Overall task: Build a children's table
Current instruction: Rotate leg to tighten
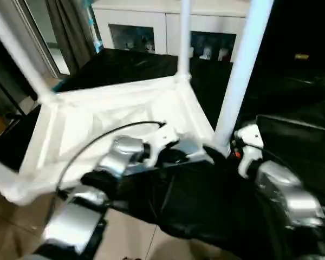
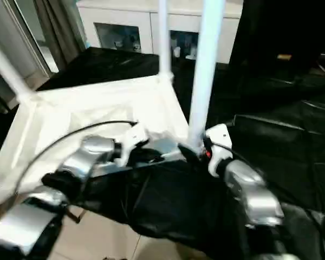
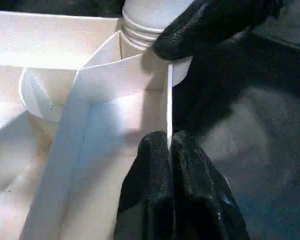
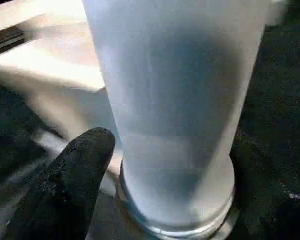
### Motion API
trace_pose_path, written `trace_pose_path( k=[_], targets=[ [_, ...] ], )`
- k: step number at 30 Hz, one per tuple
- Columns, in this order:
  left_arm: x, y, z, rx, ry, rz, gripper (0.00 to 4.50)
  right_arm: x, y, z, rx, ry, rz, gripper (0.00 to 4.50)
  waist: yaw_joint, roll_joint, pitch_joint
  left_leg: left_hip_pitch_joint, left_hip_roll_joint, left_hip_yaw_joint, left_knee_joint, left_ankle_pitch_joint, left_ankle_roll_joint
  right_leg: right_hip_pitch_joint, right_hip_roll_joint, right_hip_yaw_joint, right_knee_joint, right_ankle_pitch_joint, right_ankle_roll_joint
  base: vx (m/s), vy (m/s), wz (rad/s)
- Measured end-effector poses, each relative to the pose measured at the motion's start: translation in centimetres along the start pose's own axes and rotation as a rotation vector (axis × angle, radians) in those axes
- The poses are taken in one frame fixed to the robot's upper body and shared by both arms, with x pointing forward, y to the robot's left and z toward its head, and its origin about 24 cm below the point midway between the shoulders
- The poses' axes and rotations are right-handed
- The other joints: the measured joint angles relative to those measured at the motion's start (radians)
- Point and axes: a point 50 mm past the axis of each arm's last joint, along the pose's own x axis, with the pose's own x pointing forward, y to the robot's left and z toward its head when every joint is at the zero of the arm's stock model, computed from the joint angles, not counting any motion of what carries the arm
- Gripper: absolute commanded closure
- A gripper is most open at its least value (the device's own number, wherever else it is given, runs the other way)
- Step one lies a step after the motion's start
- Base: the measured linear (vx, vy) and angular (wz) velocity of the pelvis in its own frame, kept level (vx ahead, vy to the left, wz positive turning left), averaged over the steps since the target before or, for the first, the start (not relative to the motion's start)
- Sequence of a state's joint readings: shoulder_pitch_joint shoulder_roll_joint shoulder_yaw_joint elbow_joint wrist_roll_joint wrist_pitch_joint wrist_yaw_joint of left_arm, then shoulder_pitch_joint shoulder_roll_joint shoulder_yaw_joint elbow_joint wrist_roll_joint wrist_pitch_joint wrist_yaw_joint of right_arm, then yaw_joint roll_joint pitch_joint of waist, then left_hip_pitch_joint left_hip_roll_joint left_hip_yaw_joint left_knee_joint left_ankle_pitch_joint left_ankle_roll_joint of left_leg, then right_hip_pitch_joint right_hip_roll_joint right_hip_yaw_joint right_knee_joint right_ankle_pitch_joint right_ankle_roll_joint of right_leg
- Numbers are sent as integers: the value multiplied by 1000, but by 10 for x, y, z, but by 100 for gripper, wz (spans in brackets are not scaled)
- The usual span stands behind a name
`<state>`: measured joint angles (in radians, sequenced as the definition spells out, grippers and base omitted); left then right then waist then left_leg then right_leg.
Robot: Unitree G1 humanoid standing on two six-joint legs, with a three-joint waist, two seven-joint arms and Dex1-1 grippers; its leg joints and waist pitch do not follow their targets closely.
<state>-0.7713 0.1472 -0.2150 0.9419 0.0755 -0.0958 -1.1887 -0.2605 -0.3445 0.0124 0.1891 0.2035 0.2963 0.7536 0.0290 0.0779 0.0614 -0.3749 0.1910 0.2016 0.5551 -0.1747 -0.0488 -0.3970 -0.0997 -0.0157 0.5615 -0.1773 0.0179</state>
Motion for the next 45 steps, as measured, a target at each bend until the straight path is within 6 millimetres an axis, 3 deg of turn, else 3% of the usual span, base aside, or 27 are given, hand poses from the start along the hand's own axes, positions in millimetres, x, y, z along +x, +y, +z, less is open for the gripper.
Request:
trace_pose_path(
  k=[3,6,13,18,24,31,39,40,42,43,45],
  targets=[
    [-7,-4,0,33,-1,-82,450,-10,5,2,-43,31,137,84,13,3,-1,-8,3,0,2,4,6,-5,3,-1,1,-4,2,54,-12,0],
    [-15,-5,0,49,10,-135,450,-18,7,4,-77,60,242,84,13,3,-1,-14,6,0,8,0,8,-8,4,-2,1,-5,1,0,0,0],
    [-26,-10,-7,47,23,-206,450,-25,11,3,-102,100,376,84,12,0,1,-13,6,1,11,-1,9,-8,4,-1,3,-7,-3,0,0,0],
    [-27,-11,-8,45,26,-212,450,-25,12,2,-90,103,378,141,8,-2,3,-11,6,2,13,-4,4,-7,4,1,4,-7,-3,0,0,0],
    [-20,-8,-6,53,16,-127,450,-14,10,-1,-36,53,271,183,4,-2,3,-10,6,2,16,-4,3,-6,3,2,8,-7,-3,0,0,0],
    [7,3,4,10,-3,104,450,13,-9,0,64,-51,-161,186,-25,-3,3,-6,2,1,15,-4,2,-5,1,4,10,-5,-5,0,0,0],
    [22,4,9,-15,-7,170,450,24,-8,0,118,-82,-336,186,-28,1,2,-4,-1,0,9,-4,2,0,-1,3,2,-10,2,0,0,0],
    [22,4,9,-14,-7,170,450,24,-8,0,118,-83,-336,151,-28,1,2,-4,-1,0,8,-4,2,0,-1,3,1,-9,2,0,0,0],
    [22,3,9,-13,-8,166,450,23,-8,0,118,-86,-334,151,-28,2,2,-4,-1,0,9,-4,2,0,-1,3,0,-9,1,0,0,0],
    [22,3,9,-12,-9,158,450,23,-8,0,118,-89,-331,114,-28,3,1,-4,-1,0,9,-4,2,0,-1,3,0,-9,1,0,0,0],
    [20,2,8,-7,-12,139,450,21,-6,0,107,-91,-307,108,-28,3,1,-4,-1,0,8,-4,2,0,-1,3,0,-9,1,0,0,0]
  ],
)
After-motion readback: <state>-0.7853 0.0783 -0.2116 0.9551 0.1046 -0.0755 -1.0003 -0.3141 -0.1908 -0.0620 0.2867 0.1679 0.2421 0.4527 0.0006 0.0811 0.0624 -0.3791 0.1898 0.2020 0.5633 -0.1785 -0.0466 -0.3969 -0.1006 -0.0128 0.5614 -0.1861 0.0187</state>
